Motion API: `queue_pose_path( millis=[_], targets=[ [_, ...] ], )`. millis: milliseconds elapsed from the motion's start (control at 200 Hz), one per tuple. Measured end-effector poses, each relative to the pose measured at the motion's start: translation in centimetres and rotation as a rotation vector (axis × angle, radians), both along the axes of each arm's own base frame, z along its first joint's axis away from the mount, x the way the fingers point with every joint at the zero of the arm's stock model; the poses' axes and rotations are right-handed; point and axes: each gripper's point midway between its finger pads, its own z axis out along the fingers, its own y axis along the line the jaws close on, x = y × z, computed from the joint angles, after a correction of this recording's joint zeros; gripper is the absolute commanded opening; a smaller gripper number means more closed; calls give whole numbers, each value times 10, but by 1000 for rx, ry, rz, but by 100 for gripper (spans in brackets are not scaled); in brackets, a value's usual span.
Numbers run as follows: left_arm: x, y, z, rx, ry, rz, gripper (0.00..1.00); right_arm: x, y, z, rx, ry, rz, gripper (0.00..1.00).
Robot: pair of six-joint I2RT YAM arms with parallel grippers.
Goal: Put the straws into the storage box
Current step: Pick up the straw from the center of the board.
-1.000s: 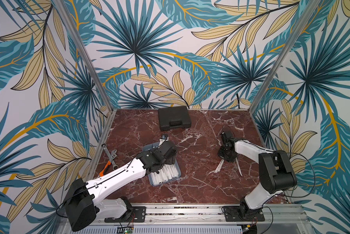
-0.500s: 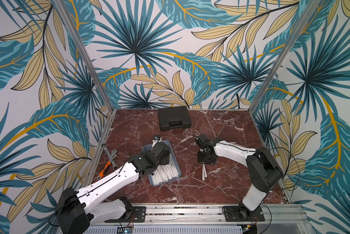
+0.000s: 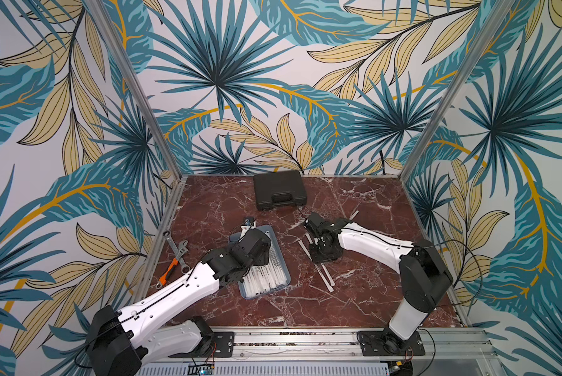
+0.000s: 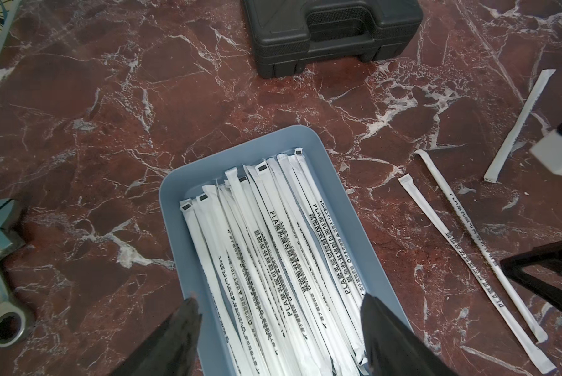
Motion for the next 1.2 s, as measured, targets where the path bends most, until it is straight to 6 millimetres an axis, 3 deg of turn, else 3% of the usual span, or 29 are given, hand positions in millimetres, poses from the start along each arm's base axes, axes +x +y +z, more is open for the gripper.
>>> queue_pose_path(
  millis=[75, 170, 250, 351, 506, 726, 926, 1067, 1202],
  targets=[
    [0, 5, 4, -4, -9, 13, 82, 2, 0, 11, 19, -31, -23, 40],
    [-1, 13, 12, -11, -27, 28, 82, 3, 0, 22, 42, -60, -40, 29],
    [-4, 18, 17, -23, -39, 35, 82, 0, -2, 23, 51, -63, -47, 26],
    [-7, 21, 17, -34, -46, 40, 83, -12, -6, 11, 38, -24, -37, 31],
    [-8, 19, 0, -21, 5, 33, 82, -24, 0, -7, 4, 29, 5, 33],
    [-7, 12, -10, -23, 36, 21, 82, -19, 7, -34, -51, 75, 48, 34],
    [-7, 13, -9, -27, 32, 22, 82, -16, 8, -56, -90, 104, 82, 19],
    [-7, 13, -9, -27, 32, 22, 82, -14, 12, -56, -78, 100, 97, 9],
    [-7, 14, -8, -24, 28, 26, 82, -13, 16, -53, -67, 97, 101, 7]
  ],
)
